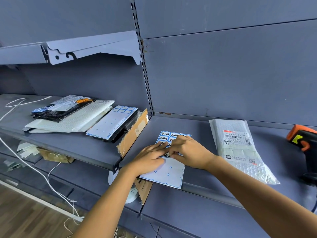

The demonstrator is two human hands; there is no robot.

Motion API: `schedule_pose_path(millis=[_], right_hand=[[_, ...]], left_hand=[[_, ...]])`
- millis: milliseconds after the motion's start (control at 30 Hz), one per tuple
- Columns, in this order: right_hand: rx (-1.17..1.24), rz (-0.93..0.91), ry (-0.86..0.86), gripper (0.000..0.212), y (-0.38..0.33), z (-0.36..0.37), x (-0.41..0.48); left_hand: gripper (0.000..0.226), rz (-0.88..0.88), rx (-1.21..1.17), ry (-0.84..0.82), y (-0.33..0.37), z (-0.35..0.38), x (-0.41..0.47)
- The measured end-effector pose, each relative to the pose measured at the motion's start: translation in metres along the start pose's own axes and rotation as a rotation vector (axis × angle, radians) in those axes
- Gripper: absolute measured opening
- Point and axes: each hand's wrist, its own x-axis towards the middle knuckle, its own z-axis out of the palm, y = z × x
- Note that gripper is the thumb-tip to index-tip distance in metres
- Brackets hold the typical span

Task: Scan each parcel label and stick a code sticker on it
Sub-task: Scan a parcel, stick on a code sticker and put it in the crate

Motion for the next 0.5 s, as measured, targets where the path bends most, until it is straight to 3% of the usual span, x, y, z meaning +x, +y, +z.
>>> schedule_pose_path(millis=[200,333,500], right_hand=[[-0.004,-0.003,-0.004,0.023,-0.006,-0.004,-0.003],[0.133,0.134,-0.023,0.013,-0.008,-0.022,-0.004],[0.355,0.331,0.075,0.005,-0.002,-0.068,-0.019]], left_hand=[[0.064,0.009,-0.014,-0.007,0.0,-0.001,0.0],[0.065,0.0,0.002,-0.002,0.001,0.001,0.0],[0.069,-0.033,-0.024,0.05,0.0,-0.003,0.003]])
